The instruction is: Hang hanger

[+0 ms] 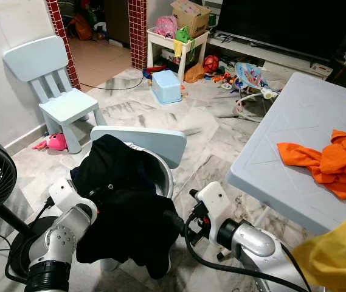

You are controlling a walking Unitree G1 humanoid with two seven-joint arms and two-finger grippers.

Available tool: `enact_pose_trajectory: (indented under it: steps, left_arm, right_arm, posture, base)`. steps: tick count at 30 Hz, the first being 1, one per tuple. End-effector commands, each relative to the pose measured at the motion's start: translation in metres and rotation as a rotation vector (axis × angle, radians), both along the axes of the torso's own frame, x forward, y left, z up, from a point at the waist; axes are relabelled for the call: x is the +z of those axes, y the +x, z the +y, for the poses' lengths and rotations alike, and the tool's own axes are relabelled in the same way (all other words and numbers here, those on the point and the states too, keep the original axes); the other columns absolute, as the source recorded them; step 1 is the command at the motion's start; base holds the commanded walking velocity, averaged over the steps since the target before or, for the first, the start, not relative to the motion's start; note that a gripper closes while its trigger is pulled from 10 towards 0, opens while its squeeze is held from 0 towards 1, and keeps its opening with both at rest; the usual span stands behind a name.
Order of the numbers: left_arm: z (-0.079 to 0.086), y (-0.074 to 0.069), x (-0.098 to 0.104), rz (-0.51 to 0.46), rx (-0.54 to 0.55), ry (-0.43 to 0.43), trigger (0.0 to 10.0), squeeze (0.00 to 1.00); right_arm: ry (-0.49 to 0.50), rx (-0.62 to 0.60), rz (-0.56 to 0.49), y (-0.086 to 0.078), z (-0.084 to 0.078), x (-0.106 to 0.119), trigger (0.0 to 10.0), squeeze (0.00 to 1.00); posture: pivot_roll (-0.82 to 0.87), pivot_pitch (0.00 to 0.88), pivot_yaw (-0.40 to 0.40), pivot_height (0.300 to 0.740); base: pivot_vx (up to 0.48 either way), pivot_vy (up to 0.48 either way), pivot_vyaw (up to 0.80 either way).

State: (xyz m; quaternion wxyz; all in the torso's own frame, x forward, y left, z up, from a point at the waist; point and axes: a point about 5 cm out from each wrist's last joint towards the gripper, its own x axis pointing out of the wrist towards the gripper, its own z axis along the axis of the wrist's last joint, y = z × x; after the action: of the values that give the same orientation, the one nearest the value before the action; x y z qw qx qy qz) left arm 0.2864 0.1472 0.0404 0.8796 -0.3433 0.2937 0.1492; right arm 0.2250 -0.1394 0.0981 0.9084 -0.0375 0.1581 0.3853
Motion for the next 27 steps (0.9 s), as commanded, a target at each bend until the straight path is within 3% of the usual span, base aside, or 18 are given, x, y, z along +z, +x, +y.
enact_pose_trajectory:
  steps: [1, 11, 18, 27]
  left_arm:
    - [-0.006, 0.000, -0.002, 0.000, -0.001, -0.029, 0.0, 0.00]
    - [0.001, 0.003, -0.003, -0.009, 0.008, 0.003, 0.0, 0.00]
    - [0.009, 0.003, 0.002, -0.047, 0.018, 0.140, 0.0, 0.00]
    - [0.008, 0.002, 0.012, -0.130, 0.000, 0.229, 0.0, 0.00]
  right_arm:
    - [-0.014, 0.015, -0.019, -0.001, -0.001, 0.005, 10.0, 0.00]
    - [-0.019, 0.022, -0.017, 0.000, -0.001, 0.004, 10.0, 0.00]
    - [-0.021, 0.022, -0.005, -0.003, 0.000, 0.001, 10.0, 0.00]
    - [-0.024, 0.013, -0.006, -0.001, 0.000, -0.001, 10.0, 0.00]
  posture:
    - [-0.14, 0.000, -0.055, 0.740]
    - [-0.14, 0.000, -0.057, 0.740]
    - [-0.14, 0.000, -0.058, 0.740]
    - [-0.13, 0.000, -0.055, 0.740]
  base:
    - [0.000, 0.000, 0.00]
    - [0.000, 0.000, 0.00]
    - [0.000, 0.000, 0.00]
    - [0.000, 0.000, 0.00]
